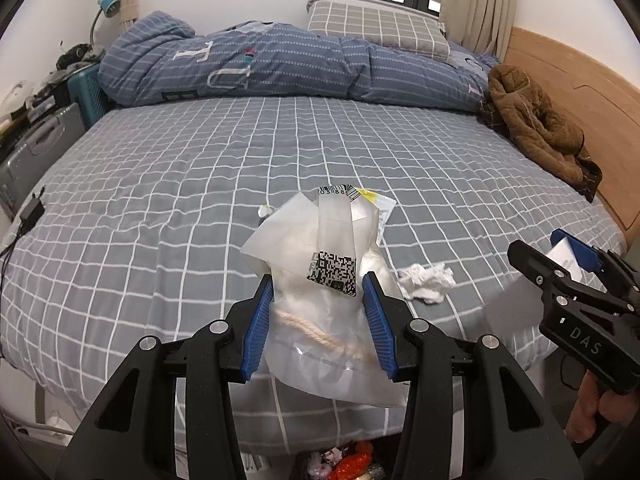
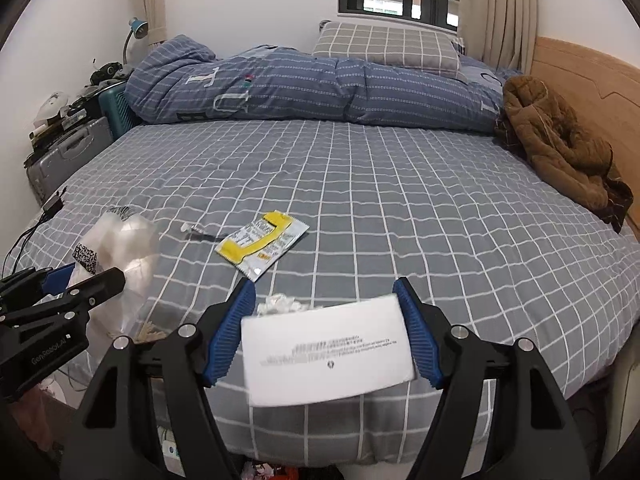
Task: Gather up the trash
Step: 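Carry the white wrapper and earphone box down over the wastebasket with both tools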
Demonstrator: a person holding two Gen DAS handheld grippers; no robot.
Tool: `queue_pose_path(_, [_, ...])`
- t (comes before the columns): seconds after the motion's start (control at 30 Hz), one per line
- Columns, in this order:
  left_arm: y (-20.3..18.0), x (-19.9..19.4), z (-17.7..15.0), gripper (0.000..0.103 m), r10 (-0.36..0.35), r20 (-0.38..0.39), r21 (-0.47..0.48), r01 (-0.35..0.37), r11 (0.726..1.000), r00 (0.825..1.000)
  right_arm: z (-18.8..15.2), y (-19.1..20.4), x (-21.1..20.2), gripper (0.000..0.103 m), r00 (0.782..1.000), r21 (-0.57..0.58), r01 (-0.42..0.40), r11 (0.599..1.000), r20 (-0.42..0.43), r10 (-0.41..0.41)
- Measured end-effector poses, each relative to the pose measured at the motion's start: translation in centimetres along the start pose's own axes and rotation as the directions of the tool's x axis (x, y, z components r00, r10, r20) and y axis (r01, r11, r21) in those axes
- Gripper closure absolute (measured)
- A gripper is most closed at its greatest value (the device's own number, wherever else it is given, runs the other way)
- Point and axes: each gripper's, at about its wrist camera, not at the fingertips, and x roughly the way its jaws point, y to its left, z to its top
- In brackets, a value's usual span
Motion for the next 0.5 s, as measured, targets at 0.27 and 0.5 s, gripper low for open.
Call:
queue_pose_path(0.27, [-0.2,-1.1,-2.7,0.059,-0.004,-0.032,-0.008,0.004,1.0,0.999,-2.1,0.4,-1.6,0.036,1.0,0.006,-0.012,1.0,-0.017,0.012])
queue_pose_path(0.5, [-0.3,-2.7,-4.6,0.059,-0.009,-0.039,-0.018,0.008,1.0,0.999,-4.0,1.2,-3.2,0.036,0.999,0.006,-0.024,1.0,-0.028,0.024])
